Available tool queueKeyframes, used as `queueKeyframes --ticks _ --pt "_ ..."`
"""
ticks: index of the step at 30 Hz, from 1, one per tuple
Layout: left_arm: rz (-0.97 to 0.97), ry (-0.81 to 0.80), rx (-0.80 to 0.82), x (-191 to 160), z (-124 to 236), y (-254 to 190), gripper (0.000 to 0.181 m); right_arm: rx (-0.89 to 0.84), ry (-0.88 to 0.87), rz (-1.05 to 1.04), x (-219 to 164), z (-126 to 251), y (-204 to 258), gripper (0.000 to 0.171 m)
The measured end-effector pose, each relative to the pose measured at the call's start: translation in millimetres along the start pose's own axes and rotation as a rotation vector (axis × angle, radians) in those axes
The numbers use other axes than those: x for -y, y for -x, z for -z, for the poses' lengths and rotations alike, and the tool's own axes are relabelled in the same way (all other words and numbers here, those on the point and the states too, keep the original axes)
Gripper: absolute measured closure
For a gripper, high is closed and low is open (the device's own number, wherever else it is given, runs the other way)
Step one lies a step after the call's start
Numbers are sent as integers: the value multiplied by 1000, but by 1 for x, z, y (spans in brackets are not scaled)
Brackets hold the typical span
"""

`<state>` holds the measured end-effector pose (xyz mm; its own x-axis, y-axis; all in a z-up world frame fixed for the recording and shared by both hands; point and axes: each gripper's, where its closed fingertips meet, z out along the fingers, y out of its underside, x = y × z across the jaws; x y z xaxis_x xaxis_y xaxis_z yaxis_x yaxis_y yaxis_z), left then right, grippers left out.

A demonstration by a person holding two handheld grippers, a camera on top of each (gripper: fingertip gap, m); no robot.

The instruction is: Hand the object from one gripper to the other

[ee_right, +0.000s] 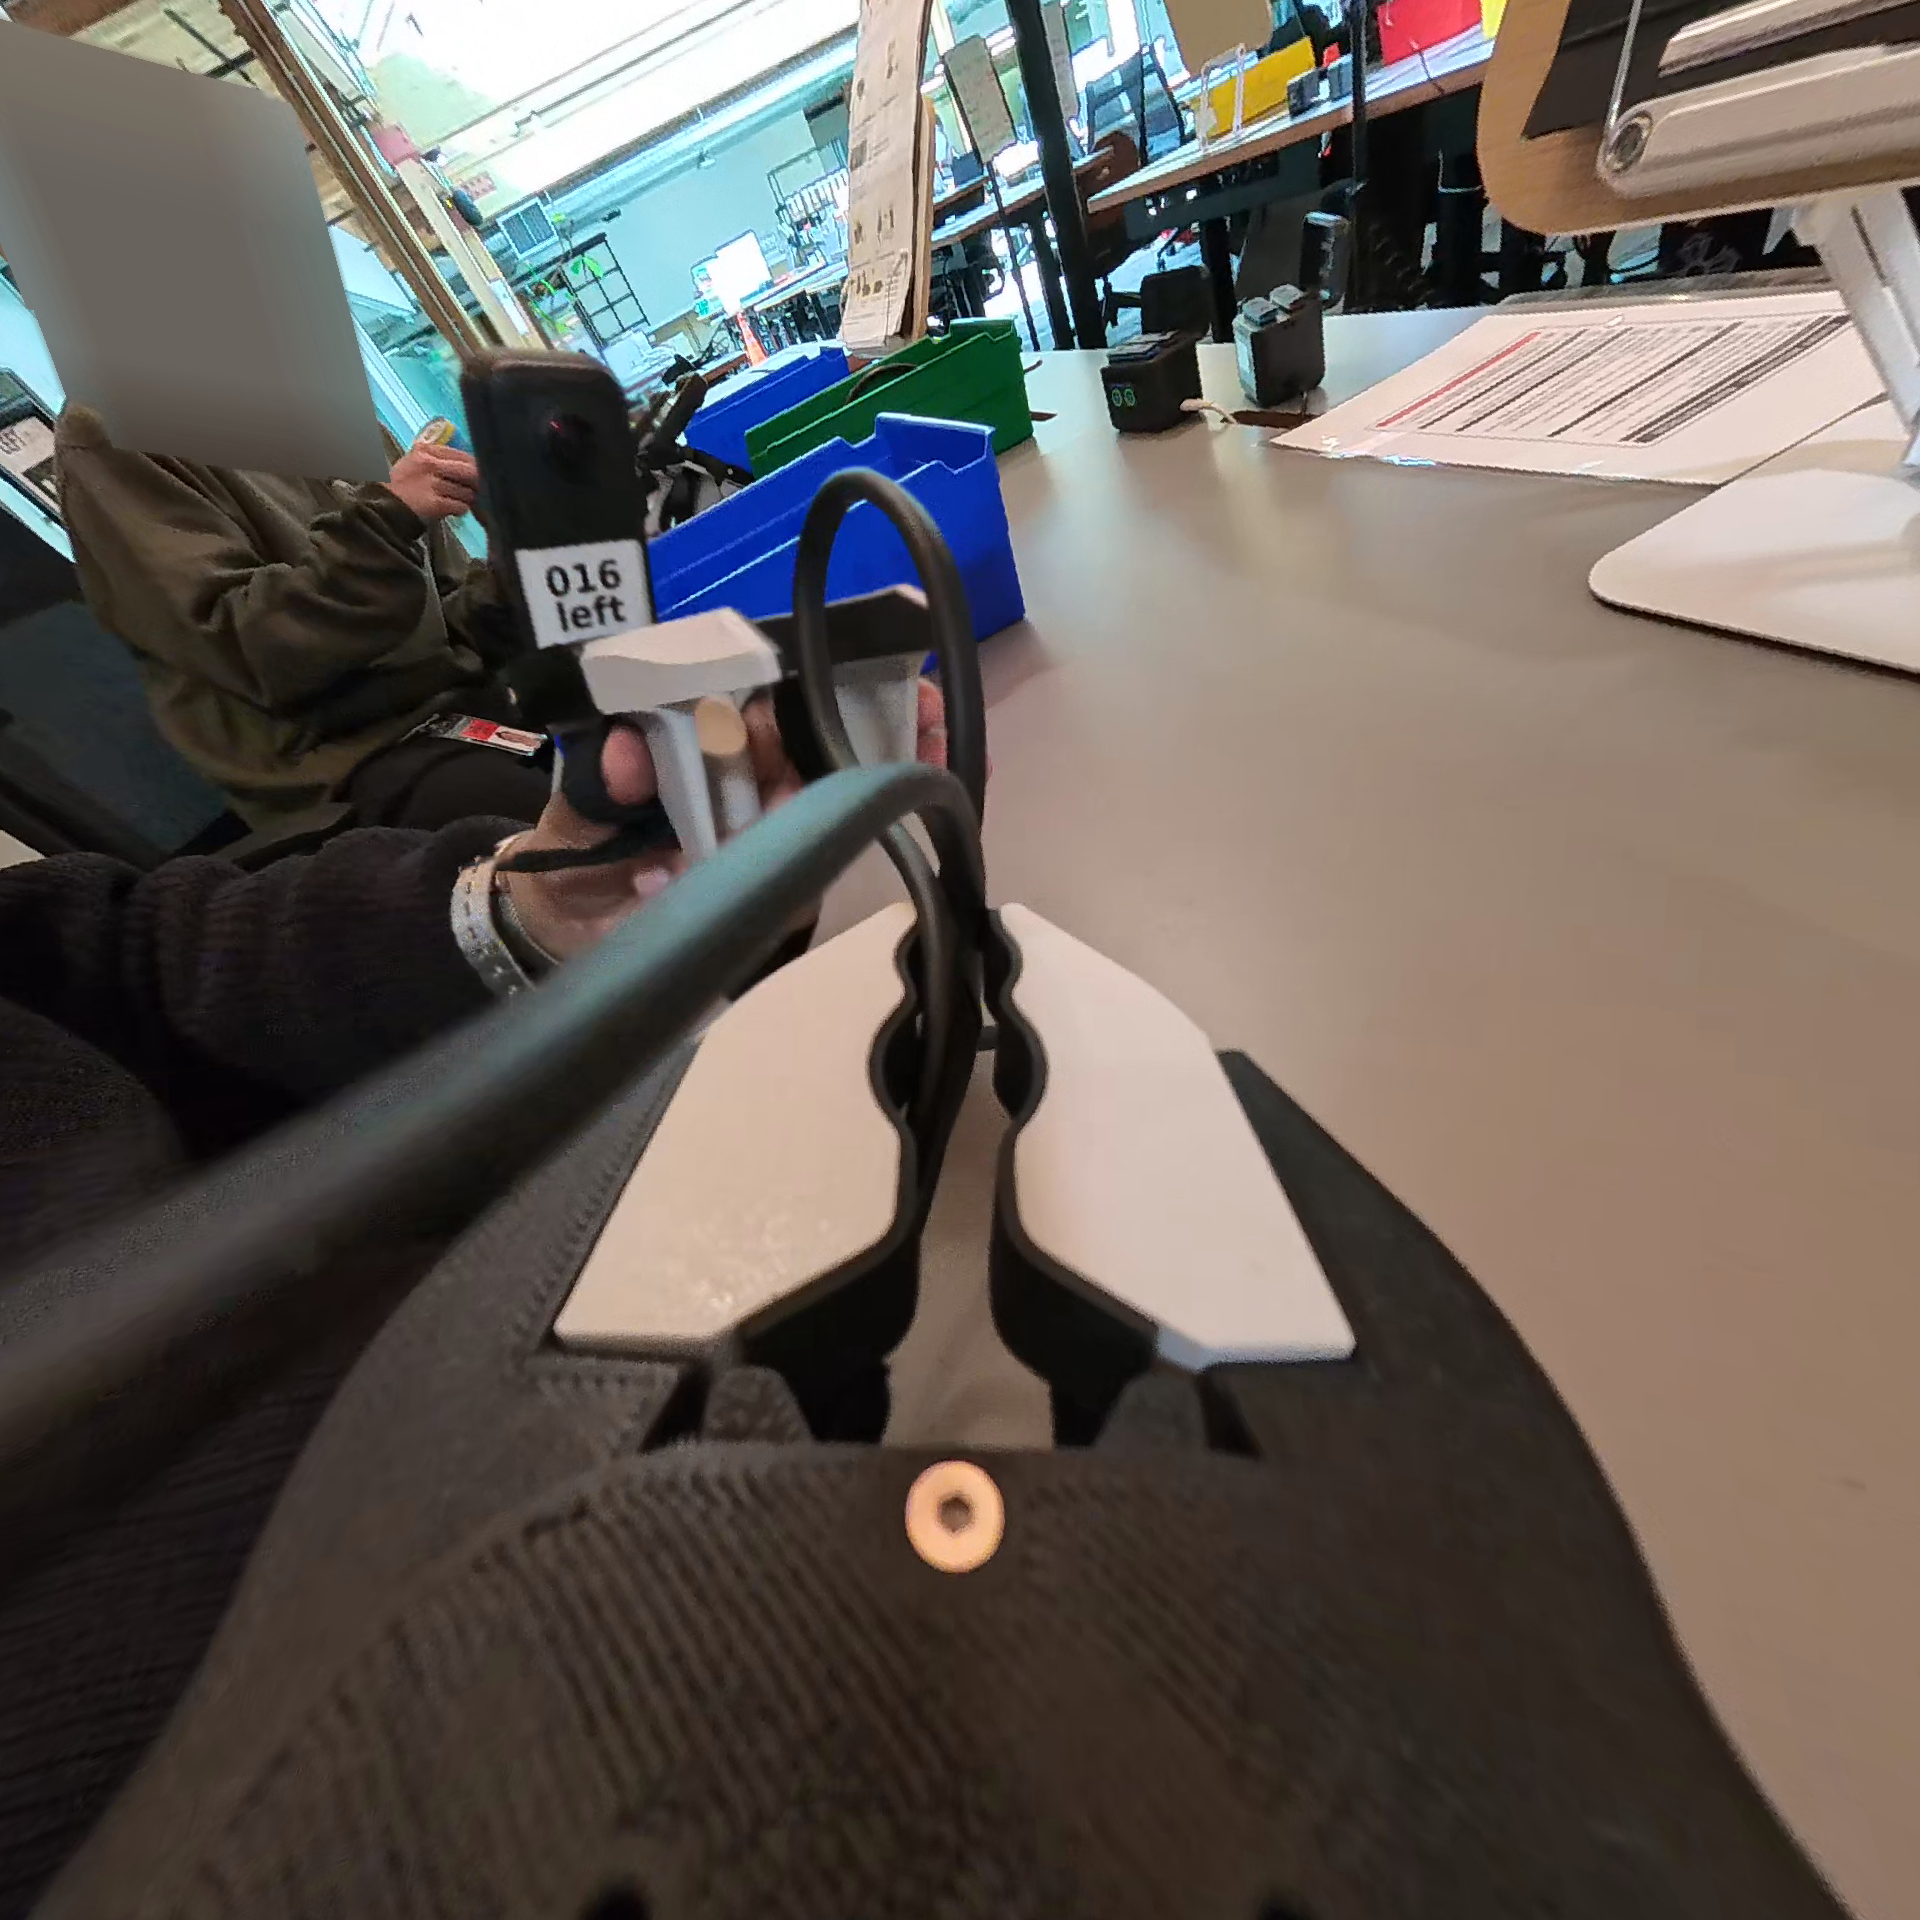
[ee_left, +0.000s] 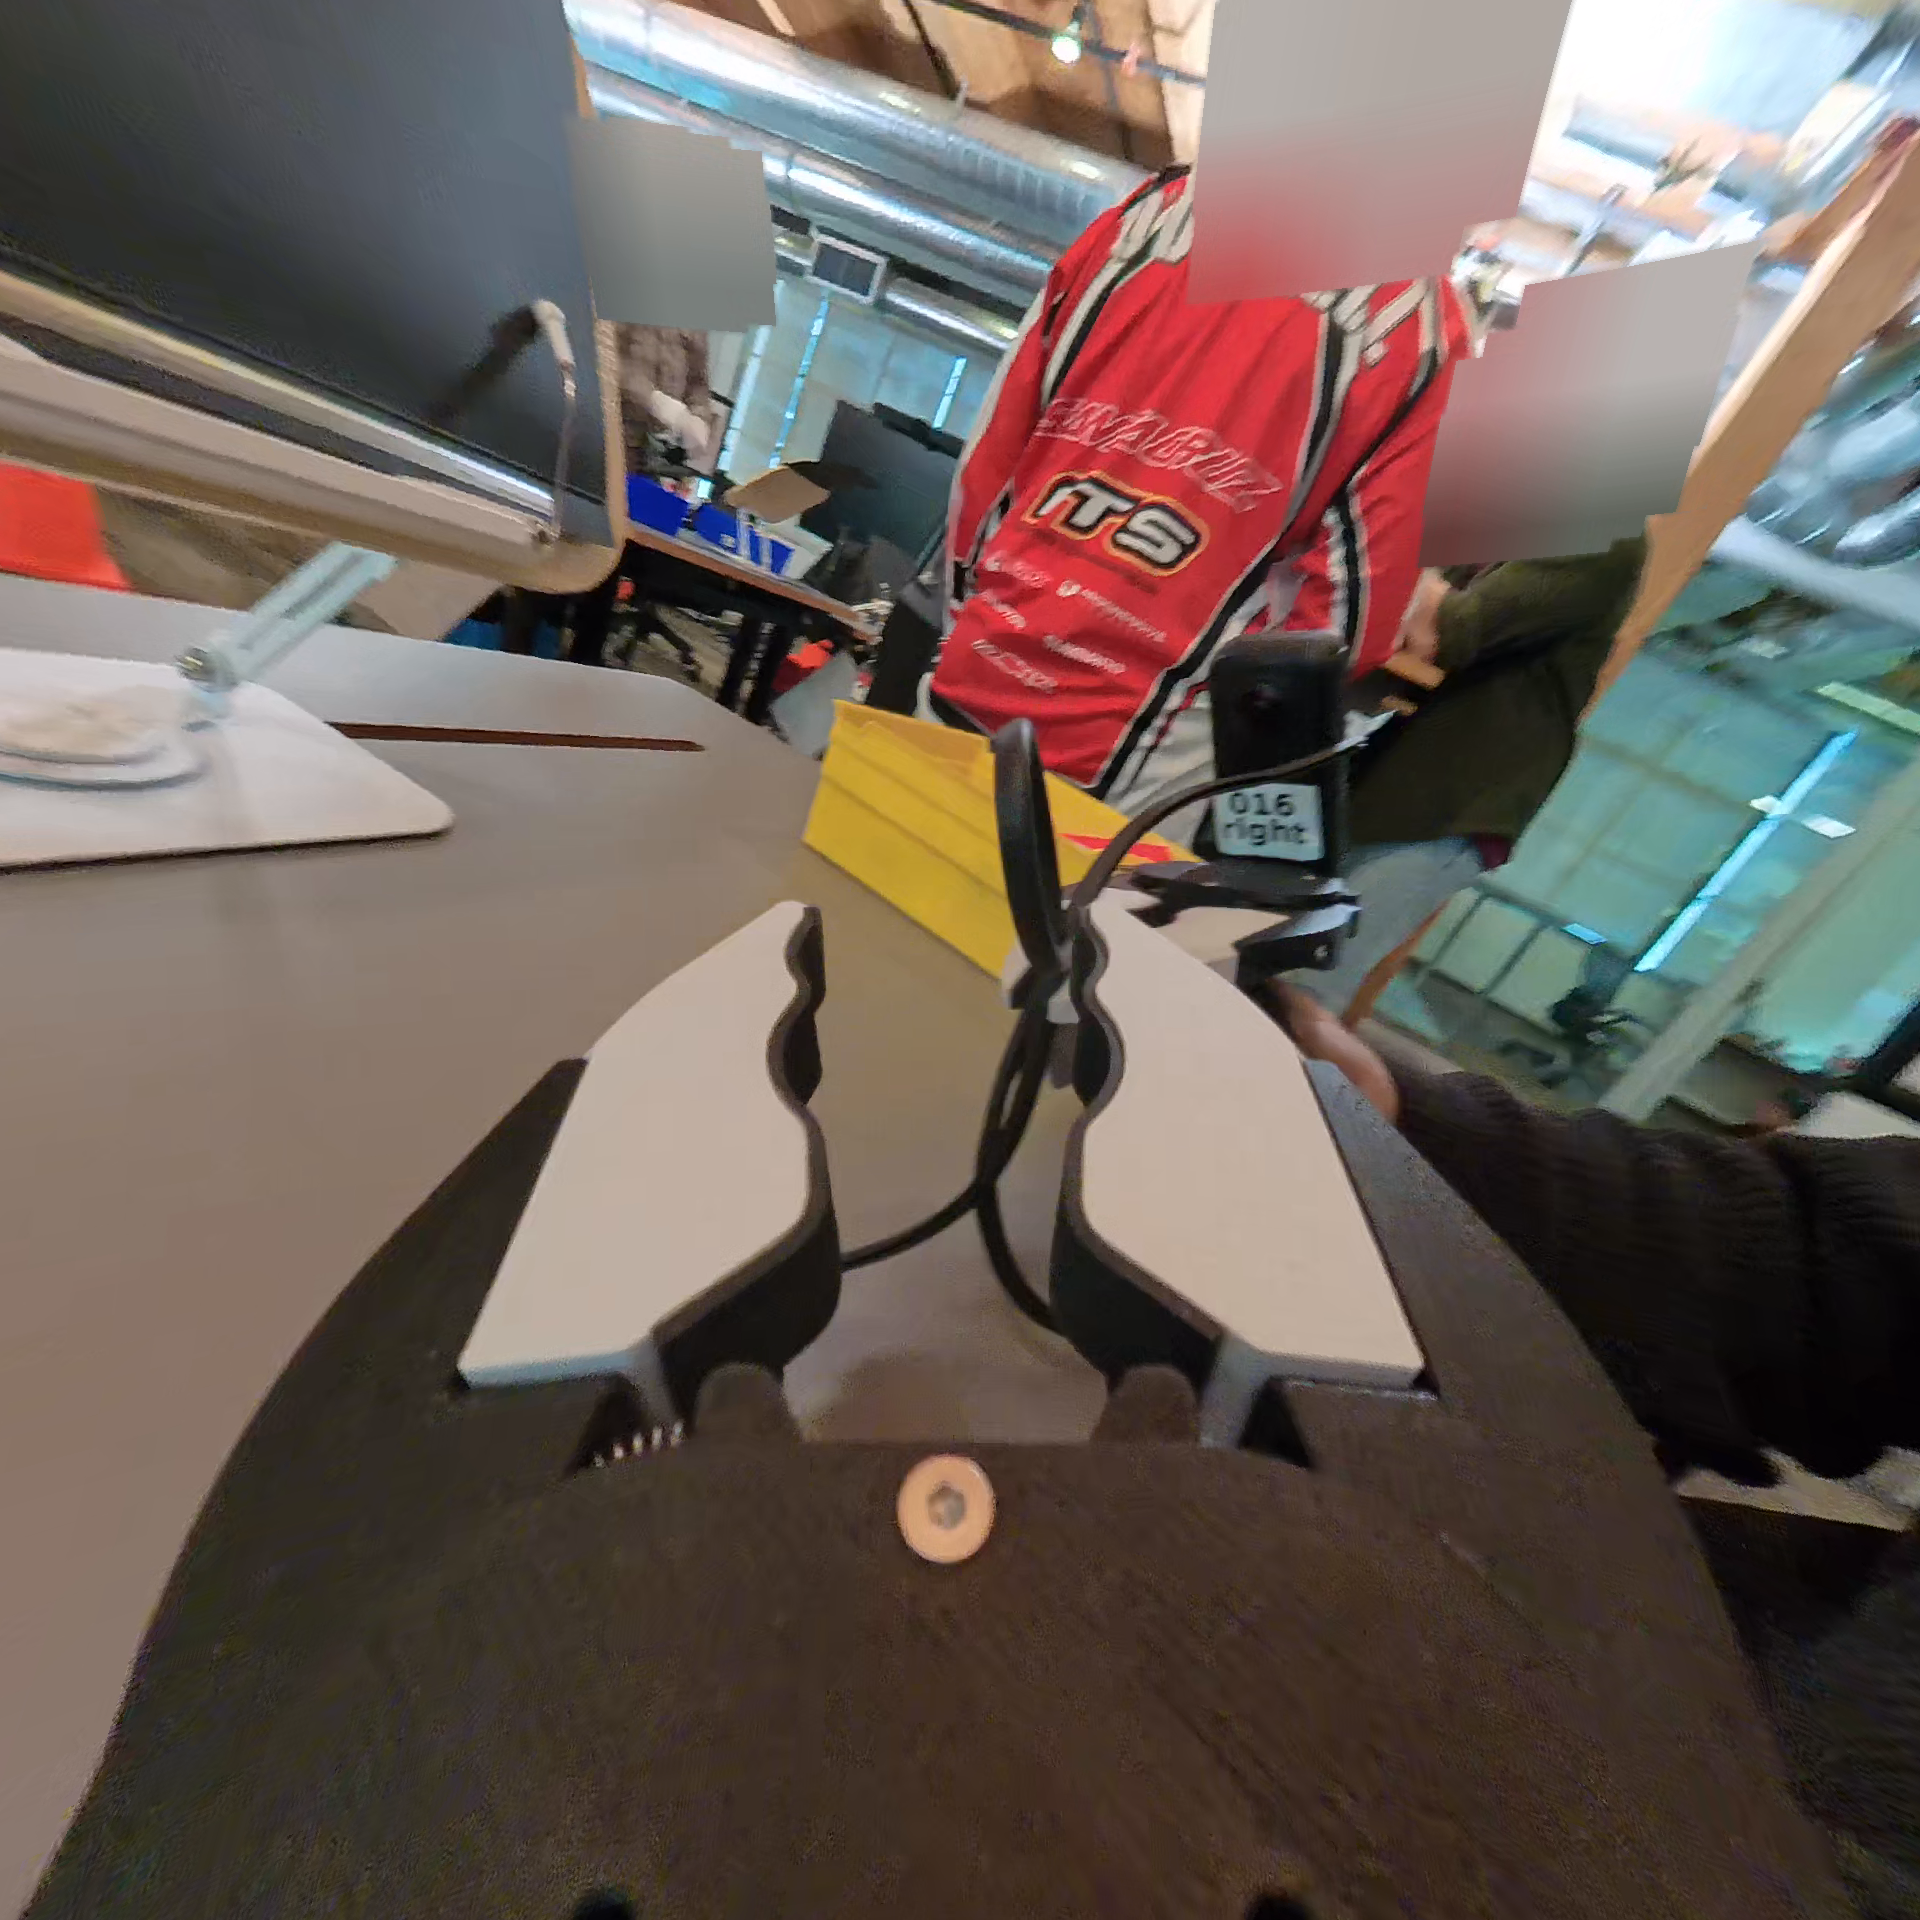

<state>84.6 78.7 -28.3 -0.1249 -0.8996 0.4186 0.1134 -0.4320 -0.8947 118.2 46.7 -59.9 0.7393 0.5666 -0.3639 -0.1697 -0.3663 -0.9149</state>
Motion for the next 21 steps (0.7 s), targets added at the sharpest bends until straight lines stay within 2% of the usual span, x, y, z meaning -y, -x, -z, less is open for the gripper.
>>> queueKeyframes --ticks 6,9,14,17,21 --pt "-195 24 99 4 6 8 139 -23 22 22 -4 -1 -1 162" --pt "-252 125 54 -17 -1 -2 153 -27 22 24 -4 -2 0 162" --pt "-430 287 41 -53 -13 -16 150 -6 -35 -28 4 1 1 163" --pt "-514 350 31 -70 -17 -25 139 16 -72 -72 7 3 2 162" --pt "-492 409 -15 -88 -25 -41 100 48 -89 -97 8 1 6 162"
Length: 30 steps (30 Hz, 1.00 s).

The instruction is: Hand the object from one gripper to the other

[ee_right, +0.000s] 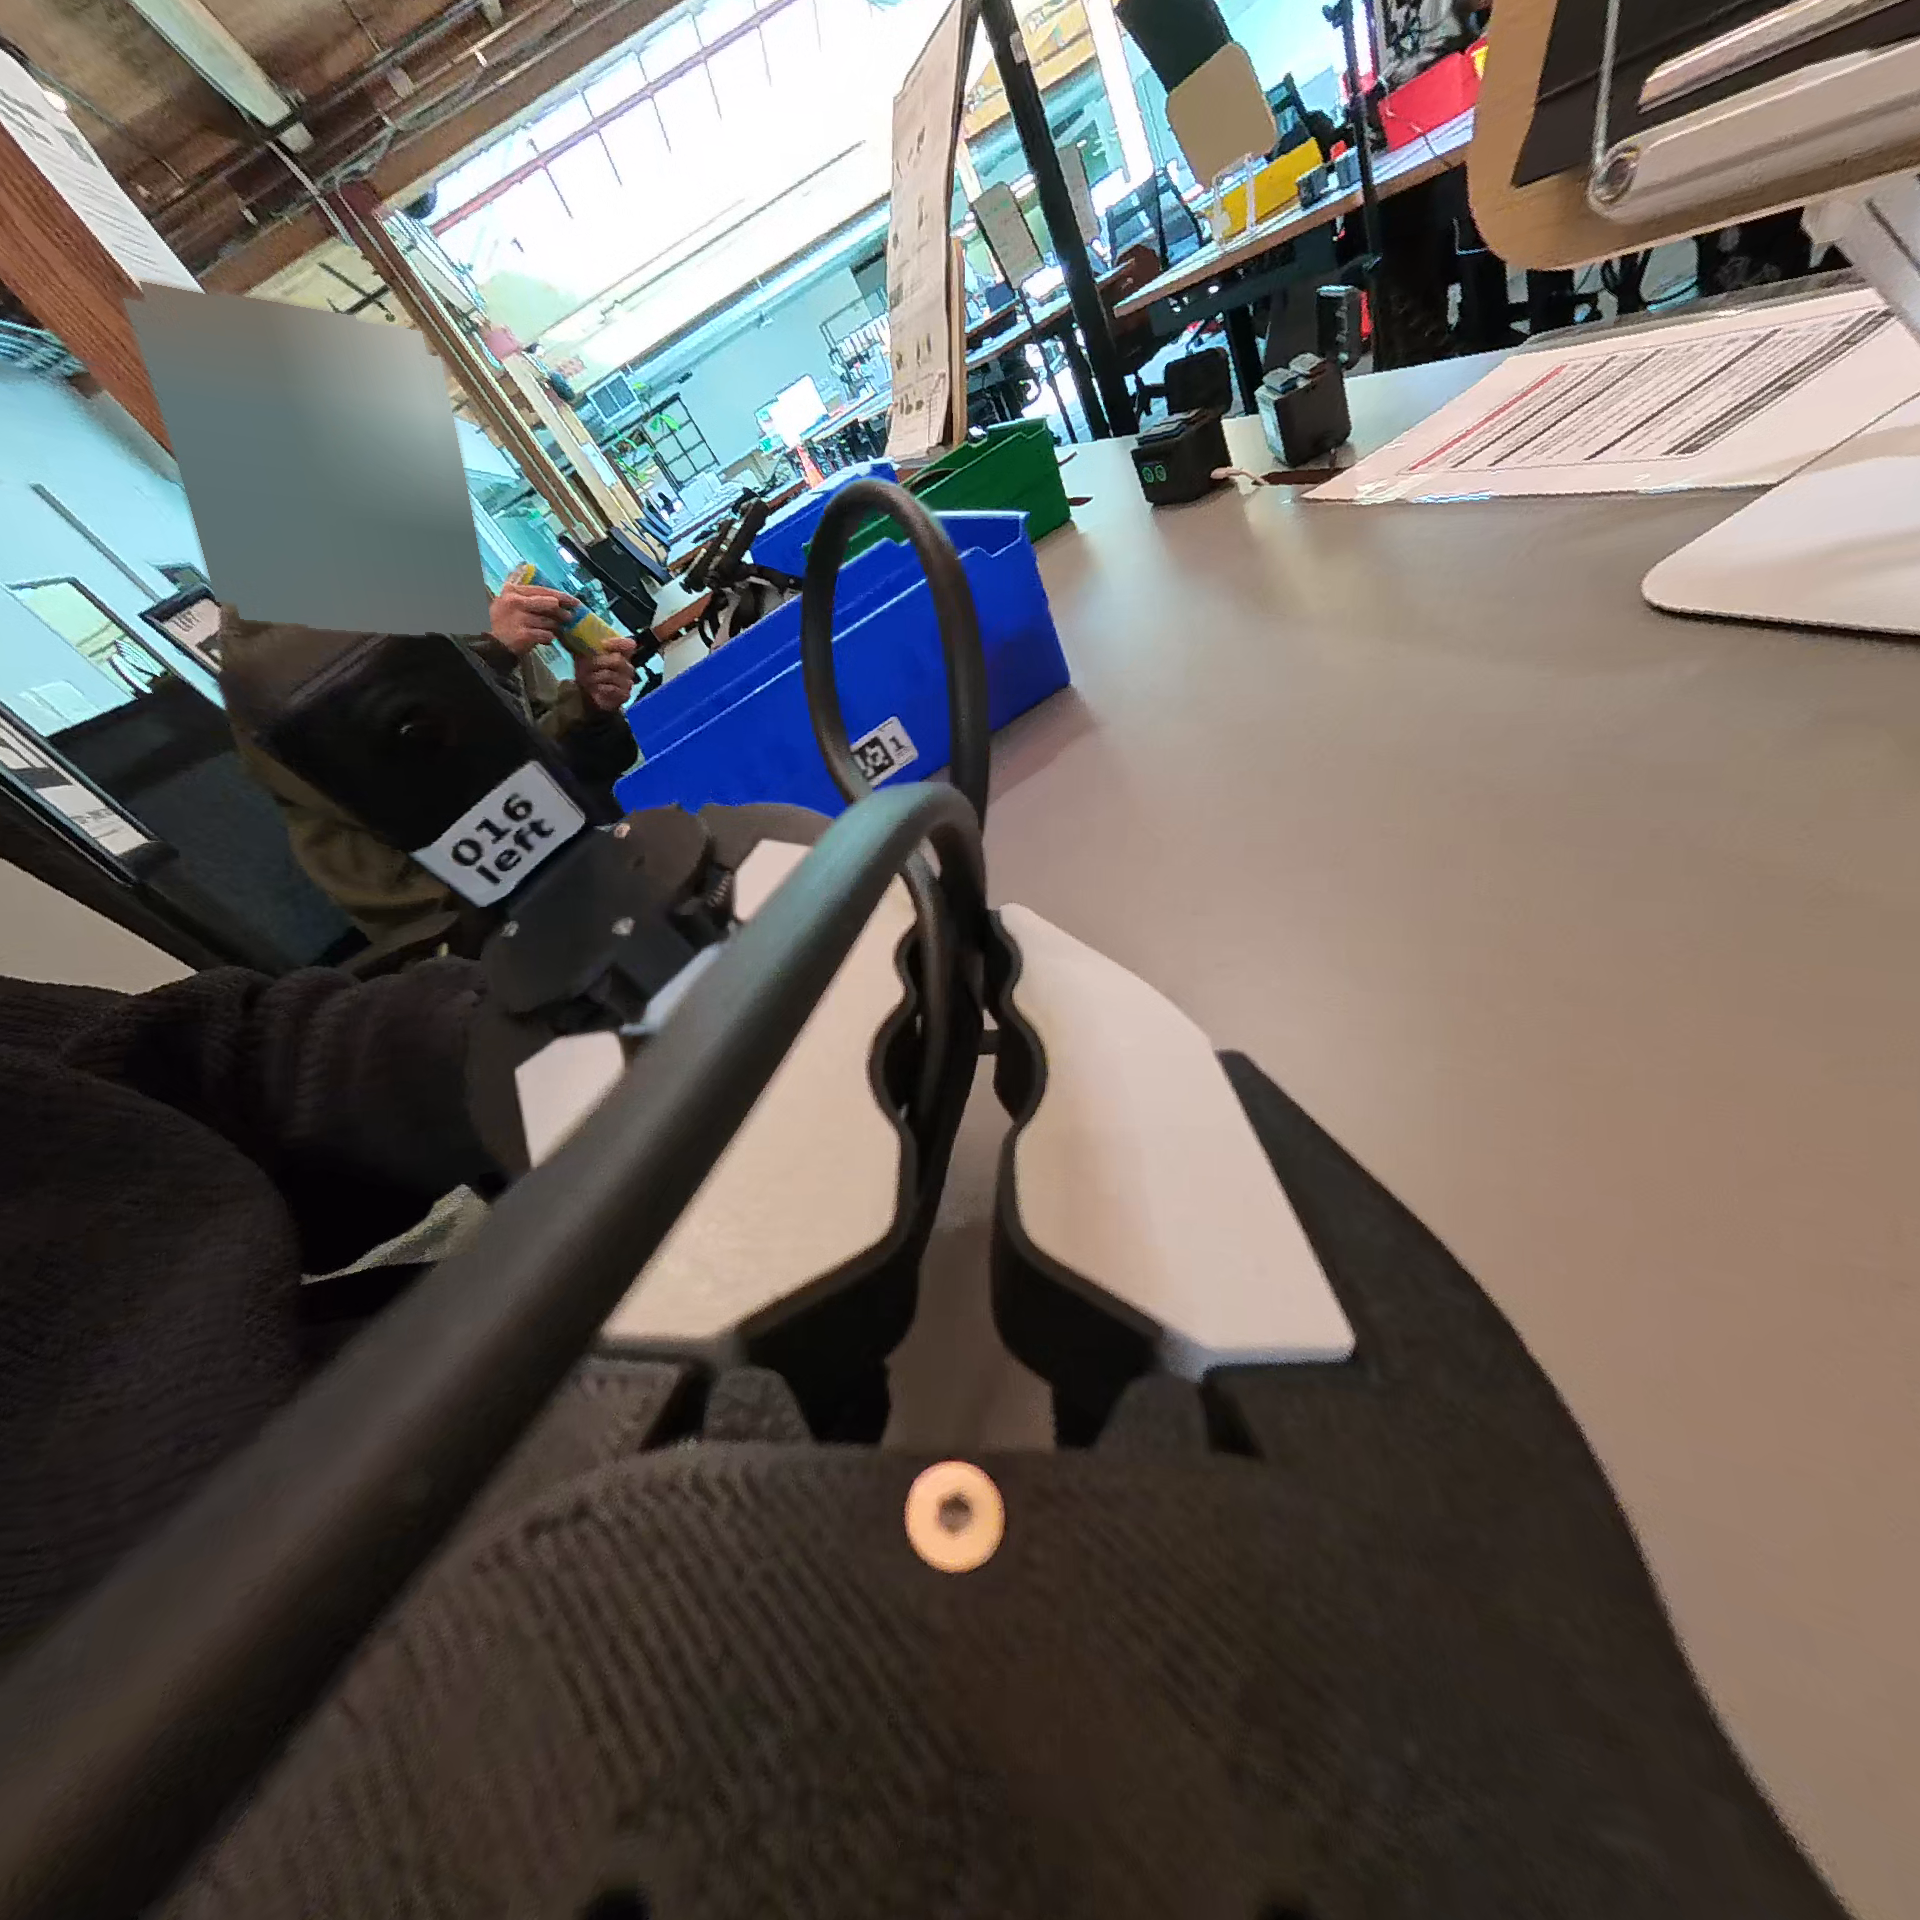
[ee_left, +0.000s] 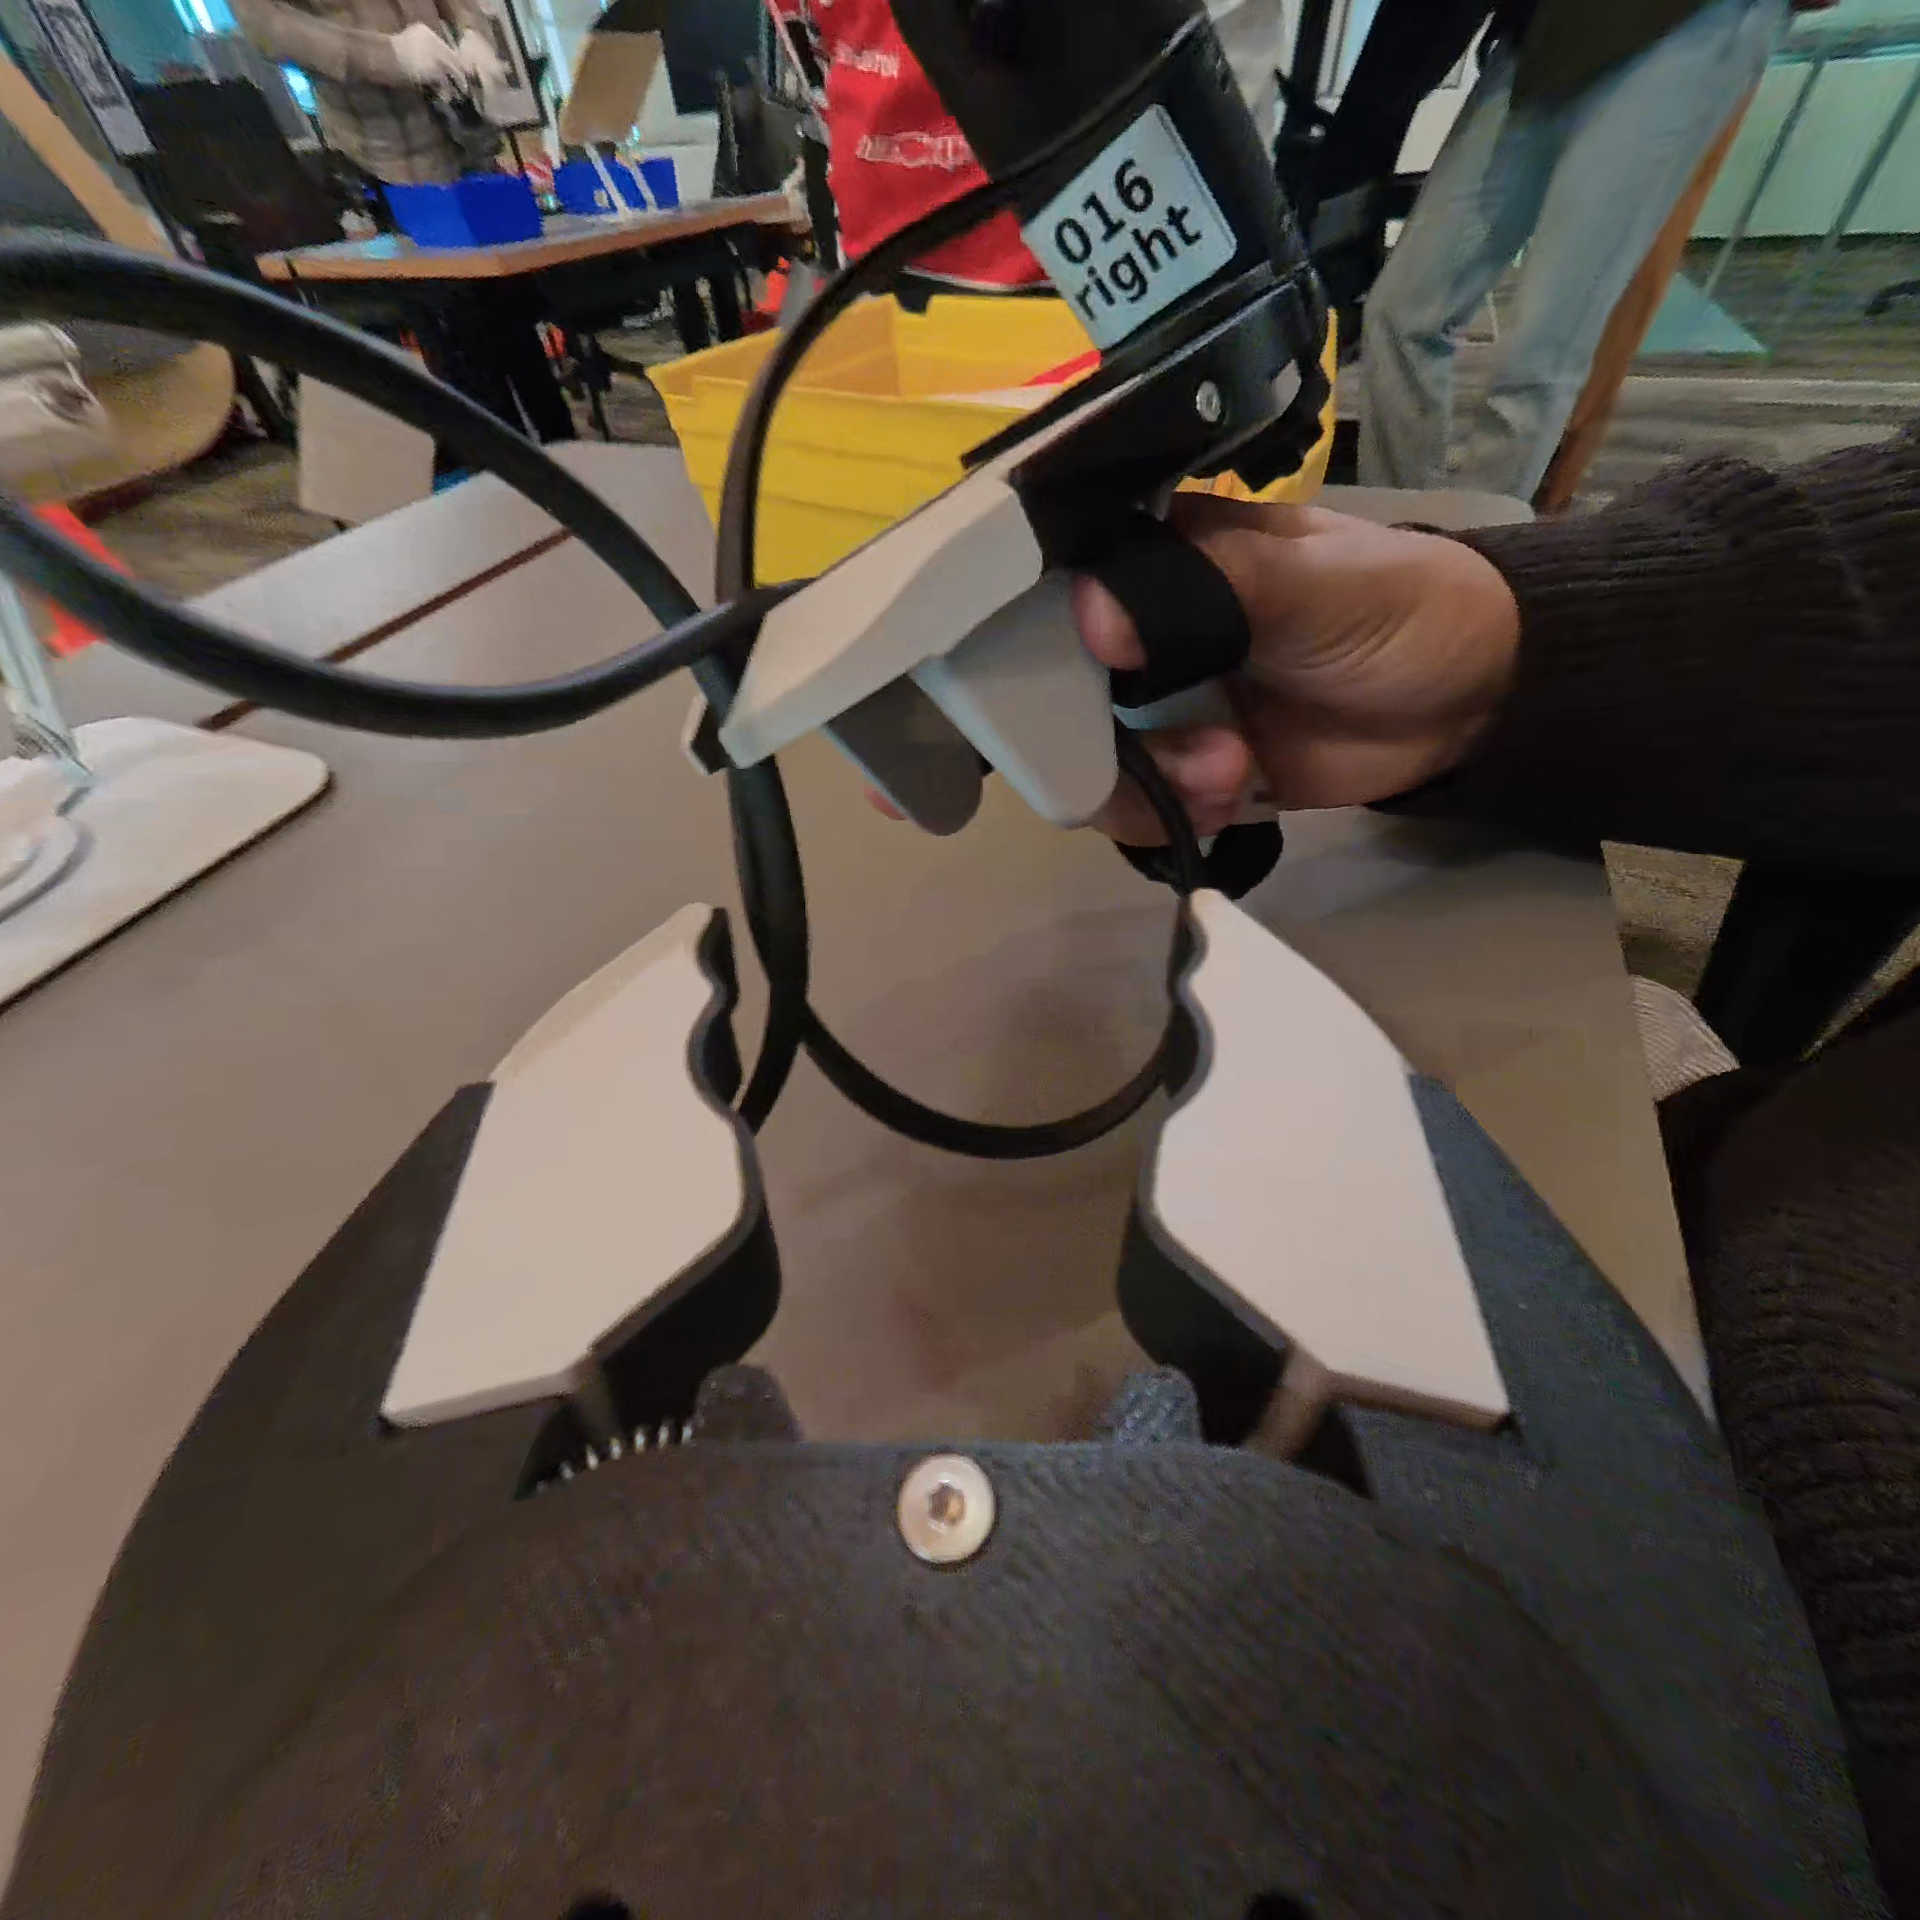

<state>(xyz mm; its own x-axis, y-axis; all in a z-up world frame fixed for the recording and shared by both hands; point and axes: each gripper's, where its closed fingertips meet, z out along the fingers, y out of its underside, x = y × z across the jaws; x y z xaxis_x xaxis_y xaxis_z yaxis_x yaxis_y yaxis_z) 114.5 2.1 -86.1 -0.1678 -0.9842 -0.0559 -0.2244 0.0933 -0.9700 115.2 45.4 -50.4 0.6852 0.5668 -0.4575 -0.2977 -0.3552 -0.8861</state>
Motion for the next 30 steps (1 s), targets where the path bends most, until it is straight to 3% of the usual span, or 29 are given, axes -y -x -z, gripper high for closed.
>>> queueKeyframes --ticks 5,8,13,15,20,26,30 --pt "113 105 -8 -11 -13 -11 64 8 -27 0 1 -4 7 162" --pt "92 139 49 -15 -17 -9 59 -29 -62 -22 2 -5 6 162" --pt "-122 220 209 -28 -13 11 88 -36 -105 -76 4 -5 8 162" --pt "-149 204 212 -25 -11 11 113 -26 -119 -108 5 -4 8 168" --pt "-115 150 219 -17 -4 20 175 2 -130 -153 5 -3 7 162" --pt "-38 167 156 -21 -4 19 176 -5 -122 -142 3 -3 4 161" --pt "57 131 121 -16 -2 19 176 -3 -149 -167 7 2 -3 145"
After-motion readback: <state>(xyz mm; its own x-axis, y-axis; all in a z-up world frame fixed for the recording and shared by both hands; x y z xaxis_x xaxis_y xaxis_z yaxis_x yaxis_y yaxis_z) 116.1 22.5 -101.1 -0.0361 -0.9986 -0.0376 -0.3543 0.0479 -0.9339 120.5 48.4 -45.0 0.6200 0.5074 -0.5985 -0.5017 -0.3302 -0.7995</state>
